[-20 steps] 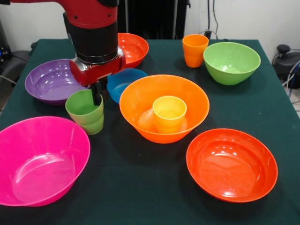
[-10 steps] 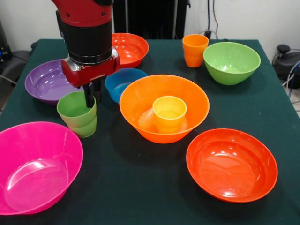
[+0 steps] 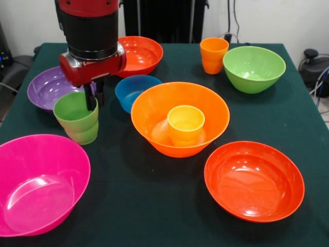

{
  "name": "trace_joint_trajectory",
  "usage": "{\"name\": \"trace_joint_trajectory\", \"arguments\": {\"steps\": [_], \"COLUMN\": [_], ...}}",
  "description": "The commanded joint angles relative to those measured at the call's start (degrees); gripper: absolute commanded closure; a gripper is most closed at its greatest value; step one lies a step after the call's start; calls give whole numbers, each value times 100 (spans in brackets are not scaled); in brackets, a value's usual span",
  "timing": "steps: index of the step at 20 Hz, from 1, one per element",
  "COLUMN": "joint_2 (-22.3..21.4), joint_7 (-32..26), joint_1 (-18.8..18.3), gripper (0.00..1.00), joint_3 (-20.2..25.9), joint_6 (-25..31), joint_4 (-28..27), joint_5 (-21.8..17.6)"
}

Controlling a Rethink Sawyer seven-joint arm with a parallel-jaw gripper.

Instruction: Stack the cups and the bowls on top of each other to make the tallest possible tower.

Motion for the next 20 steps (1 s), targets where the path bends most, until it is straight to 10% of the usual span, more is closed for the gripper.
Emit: {"name": "trace_joint_trajectory", "arguments": {"steps": [1, 20], "joint_2": [-171, -295], "joint_7": [-995, -214], "joint_1": [264, 480], "gripper": [100, 100], "joint_3": [-201, -209], "joint_6": [501, 258], "joint_4": [236, 803], "joint_5": [13, 607]}}
